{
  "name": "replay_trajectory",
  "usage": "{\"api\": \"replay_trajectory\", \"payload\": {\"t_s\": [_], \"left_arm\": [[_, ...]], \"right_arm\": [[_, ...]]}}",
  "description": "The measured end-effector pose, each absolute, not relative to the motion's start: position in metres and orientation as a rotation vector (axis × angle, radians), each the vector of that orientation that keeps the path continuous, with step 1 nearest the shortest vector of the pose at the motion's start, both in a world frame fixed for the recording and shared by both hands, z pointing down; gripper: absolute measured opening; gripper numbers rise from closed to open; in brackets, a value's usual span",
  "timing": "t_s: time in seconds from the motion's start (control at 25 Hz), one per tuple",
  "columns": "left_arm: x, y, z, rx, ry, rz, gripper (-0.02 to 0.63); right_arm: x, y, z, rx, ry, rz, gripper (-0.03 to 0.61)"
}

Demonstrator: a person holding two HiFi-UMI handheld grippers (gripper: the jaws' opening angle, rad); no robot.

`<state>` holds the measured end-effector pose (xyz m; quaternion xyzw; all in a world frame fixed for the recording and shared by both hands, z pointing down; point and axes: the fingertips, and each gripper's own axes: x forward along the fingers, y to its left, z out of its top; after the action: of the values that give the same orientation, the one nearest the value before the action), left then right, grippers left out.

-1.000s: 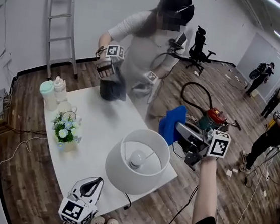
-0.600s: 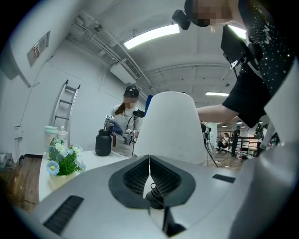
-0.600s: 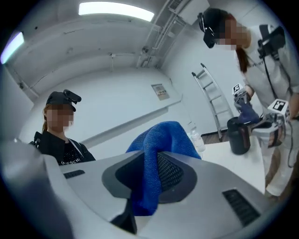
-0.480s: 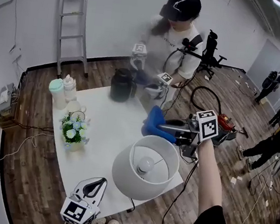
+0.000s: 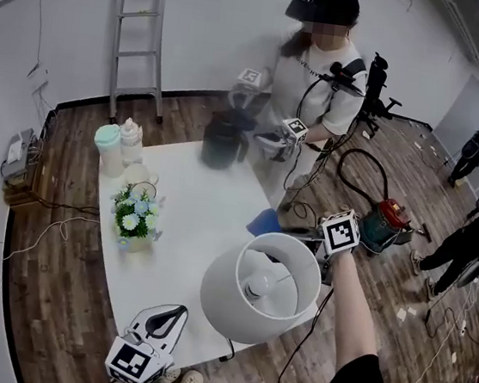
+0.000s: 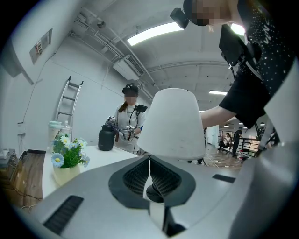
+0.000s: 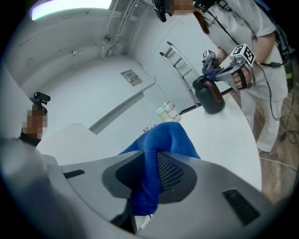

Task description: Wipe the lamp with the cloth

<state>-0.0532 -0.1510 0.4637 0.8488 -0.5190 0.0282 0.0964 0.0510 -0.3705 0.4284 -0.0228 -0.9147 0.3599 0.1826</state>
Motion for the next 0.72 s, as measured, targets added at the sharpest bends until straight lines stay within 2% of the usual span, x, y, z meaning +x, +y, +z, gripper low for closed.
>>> {"api": "replay_trajectory", "payload": {"t_s": [0.12,0.24,0.48,0.72], "left_arm": [[-0.053,-0.153,0.464,2.52,-1.531,0.082,0.012],[-0.054,-0.155,0.462,2.526,-1.531,0.069,0.012],[-0.055,-0.157,0.455,2.537,-1.539,0.028,0.012],[-0.068,-0.151,0.452,2.509,-1.573,0.024,0.011]], "right_arm": [[0.053,-0.38,0.416,-0.02,-2.593,0.916,0.075],[0.046,-0.385,0.362,-0.056,-2.655,0.753,0.075],[-0.007,-0.331,0.254,-0.411,-2.579,0.351,0.075],[-0.056,-0.276,0.299,-0.654,-2.184,0.272,0.075]]}}
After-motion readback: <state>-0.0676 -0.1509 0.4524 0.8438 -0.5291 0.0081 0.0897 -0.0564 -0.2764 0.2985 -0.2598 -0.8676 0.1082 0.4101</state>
